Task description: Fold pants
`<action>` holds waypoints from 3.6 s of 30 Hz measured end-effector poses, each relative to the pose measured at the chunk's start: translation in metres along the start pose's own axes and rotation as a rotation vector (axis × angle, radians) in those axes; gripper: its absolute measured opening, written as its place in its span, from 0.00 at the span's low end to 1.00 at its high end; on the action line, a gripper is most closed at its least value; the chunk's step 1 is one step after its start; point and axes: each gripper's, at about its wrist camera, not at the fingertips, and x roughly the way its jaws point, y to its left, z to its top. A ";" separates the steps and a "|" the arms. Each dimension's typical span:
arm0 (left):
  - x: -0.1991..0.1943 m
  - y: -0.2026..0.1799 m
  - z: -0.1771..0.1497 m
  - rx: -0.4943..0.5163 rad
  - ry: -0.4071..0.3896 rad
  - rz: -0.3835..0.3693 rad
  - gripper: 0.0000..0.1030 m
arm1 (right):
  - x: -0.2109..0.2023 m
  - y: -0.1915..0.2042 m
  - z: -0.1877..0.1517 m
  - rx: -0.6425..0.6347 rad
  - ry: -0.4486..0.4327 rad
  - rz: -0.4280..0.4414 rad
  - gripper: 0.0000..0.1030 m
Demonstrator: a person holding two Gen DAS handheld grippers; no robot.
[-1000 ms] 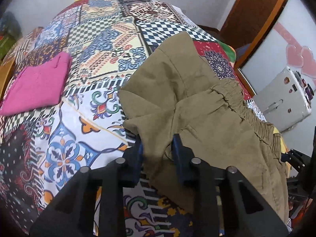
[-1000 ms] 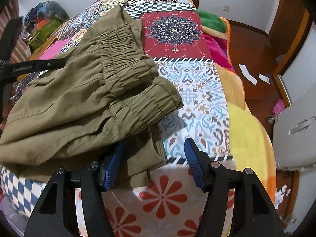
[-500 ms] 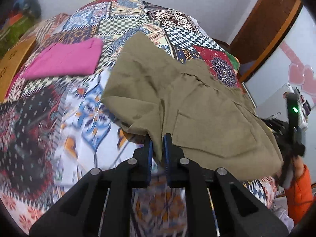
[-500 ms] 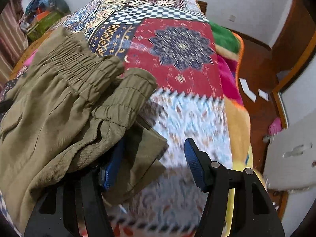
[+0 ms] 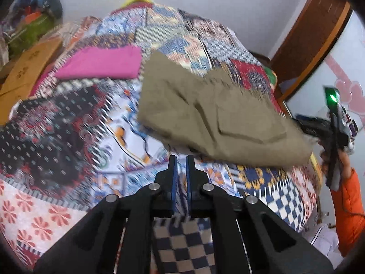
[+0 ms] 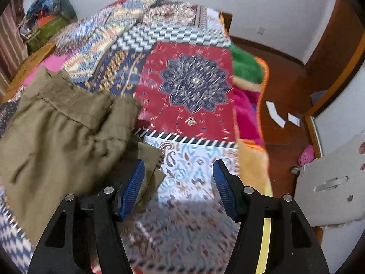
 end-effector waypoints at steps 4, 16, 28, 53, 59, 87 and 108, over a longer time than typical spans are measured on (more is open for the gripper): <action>-0.005 -0.001 0.021 0.023 -0.039 0.003 0.10 | -0.035 -0.002 0.001 0.027 -0.064 0.035 0.56; 0.075 -0.009 0.032 0.144 0.084 0.041 0.44 | -0.032 0.067 -0.036 -0.082 -0.008 0.144 0.58; 0.068 0.008 0.008 0.028 0.116 -0.050 0.55 | 0.017 0.041 -0.030 -0.117 0.046 0.009 0.66; 0.063 -0.002 0.048 0.105 0.052 0.013 0.56 | 0.018 0.045 0.042 -0.055 -0.087 0.076 0.60; 0.094 0.012 0.034 0.065 0.117 0.008 0.58 | 0.060 0.049 0.056 -0.023 0.013 0.157 0.53; 0.062 0.027 0.042 0.004 0.031 0.032 0.70 | 0.038 0.041 0.049 -0.037 -0.036 0.096 0.20; 0.145 -0.048 0.108 0.216 0.061 0.099 0.73 | 0.046 0.042 0.002 -0.055 0.007 0.106 0.27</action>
